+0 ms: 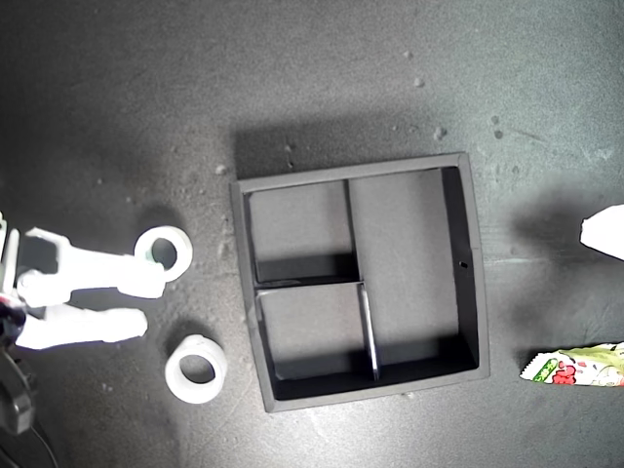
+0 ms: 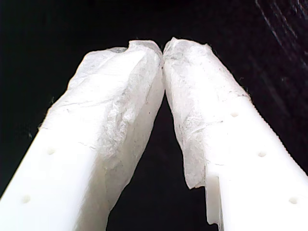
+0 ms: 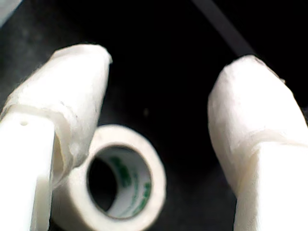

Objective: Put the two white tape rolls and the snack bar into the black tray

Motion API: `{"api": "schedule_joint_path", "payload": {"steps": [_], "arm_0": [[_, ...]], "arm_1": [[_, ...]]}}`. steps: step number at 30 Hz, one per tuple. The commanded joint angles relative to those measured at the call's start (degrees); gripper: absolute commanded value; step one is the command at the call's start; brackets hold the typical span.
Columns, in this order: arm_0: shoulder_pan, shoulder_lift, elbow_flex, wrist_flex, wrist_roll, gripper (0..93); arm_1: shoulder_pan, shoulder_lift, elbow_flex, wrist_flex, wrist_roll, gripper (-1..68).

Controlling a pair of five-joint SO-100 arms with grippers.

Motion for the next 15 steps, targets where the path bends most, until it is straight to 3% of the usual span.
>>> {"api": "schedule_joint_path", "payload": {"steps": [1,8,15], "arm_0": [[0.97,-3.96,-3.96,1.05,-0.70,16.2],[-2.81,-54.93,-41.13,14.06,2.11,20.0],[-2.81,-66.18,-46.32,13.36,0.79,20.5]], "arm_1": [[0.18,0.35,0.62,1.14,-0.26,-0.4],[0.35,0.35,0.62,2.20,-0.26,-0.4],[0.26,0.35,0.62,2.46,0.00,-0.4]]}}
